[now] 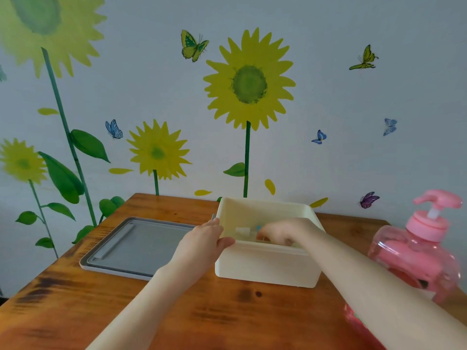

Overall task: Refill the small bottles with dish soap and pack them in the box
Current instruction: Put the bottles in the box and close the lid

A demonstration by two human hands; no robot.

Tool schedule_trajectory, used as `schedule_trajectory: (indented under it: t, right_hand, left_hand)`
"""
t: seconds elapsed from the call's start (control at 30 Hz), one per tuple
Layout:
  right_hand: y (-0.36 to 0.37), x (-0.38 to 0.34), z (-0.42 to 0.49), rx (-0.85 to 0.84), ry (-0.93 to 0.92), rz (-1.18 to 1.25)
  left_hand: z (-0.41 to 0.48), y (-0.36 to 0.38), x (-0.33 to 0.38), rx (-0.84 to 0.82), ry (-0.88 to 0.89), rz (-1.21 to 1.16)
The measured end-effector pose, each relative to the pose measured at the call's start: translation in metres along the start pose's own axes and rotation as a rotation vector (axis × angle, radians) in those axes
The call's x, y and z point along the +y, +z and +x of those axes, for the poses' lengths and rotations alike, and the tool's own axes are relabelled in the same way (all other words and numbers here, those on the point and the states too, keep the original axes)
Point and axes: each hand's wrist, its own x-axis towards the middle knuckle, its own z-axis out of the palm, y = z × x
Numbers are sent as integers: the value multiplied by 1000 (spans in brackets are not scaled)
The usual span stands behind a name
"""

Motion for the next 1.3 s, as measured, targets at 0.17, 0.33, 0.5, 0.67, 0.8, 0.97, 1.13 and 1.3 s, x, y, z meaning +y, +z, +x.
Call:
schedule_trajectory:
  t: [0.17,0.33,0.5,0.67,0.8,0.97,1.13,1.3]
  right_hand:
    - [8,1,2,25,126,178]
    - [10,1,1,64,133,235]
    - [7,1,-10,100,42,247]
    - [-7,0,-38,389,-86,337]
    - [-8,-9,-61,478,-146,403]
    - [19,-18,-72,320,-25,226]
    - [45,-21,-74,515,15,63]
    - [55,-30,-94,497,-21,18]
  left_hand:
    - [-1,-1,2,7,-5,-6]
    - [-2,-2,3,10,-16,-27]
    - [-3,-2,3,0,-31,-29]
    - [-2,-3,2,-24,-40,-141]
    - [-11,-5,-7,20,-26,-323]
    - [-18,-3,-9,-58,3,-234]
    - [-28,-7,-1,-22,2,-253]
    - [-52,-16,0,-44,26,-187]
